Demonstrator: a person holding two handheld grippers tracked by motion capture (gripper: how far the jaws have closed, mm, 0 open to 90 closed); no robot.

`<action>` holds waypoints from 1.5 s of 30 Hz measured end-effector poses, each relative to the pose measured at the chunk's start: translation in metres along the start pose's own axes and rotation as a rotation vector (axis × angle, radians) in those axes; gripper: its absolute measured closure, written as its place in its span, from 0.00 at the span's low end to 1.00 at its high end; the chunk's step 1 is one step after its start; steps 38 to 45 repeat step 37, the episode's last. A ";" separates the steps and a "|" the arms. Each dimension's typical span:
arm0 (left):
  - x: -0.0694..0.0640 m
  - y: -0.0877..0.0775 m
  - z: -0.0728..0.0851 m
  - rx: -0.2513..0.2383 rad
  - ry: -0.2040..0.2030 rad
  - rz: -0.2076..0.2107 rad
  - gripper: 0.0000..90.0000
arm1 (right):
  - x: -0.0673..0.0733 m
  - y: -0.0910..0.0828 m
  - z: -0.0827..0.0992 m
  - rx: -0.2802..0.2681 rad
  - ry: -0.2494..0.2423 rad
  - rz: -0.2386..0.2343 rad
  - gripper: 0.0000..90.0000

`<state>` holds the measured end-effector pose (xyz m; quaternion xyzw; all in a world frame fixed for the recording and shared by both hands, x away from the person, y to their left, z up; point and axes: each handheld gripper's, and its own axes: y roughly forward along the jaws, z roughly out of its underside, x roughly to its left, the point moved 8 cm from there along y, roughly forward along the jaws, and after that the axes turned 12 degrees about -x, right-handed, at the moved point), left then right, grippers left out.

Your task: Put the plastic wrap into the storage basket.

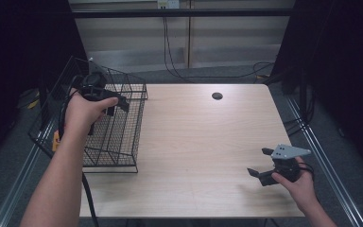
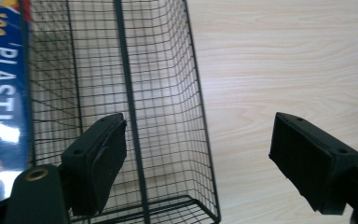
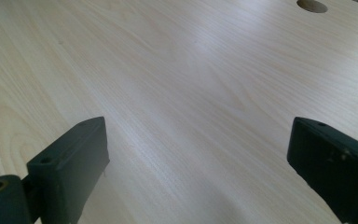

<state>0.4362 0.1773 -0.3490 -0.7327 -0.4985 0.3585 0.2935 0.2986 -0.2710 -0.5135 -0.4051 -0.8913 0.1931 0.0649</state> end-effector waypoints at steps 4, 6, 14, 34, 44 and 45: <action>-0.010 0.004 0.002 -0.008 0.023 0.022 0.20 | 0.001 0.000 0.000 0.000 -0.005 -0.002 0.06; -0.016 0.006 0.004 -0.013 0.039 0.036 0.20 | 0.000 0.000 0.000 -0.002 -0.007 0.003 0.06; -0.037 0.014 0.011 -0.011 0.088 0.086 0.20 | 0.001 -0.001 -0.001 -0.004 -0.006 0.000 0.06; -0.070 0.043 0.046 -0.003 0.220 0.197 0.17 | 0.002 0.001 0.001 0.013 -0.015 -0.003 0.06; -0.074 0.046 0.049 -0.013 0.238 0.203 0.17 | 0.003 0.002 0.002 0.018 -0.014 -0.013 0.05; -0.074 0.046 0.049 -0.013 0.238 0.203 0.17 | 0.003 0.002 0.002 0.018 -0.014 -0.013 0.05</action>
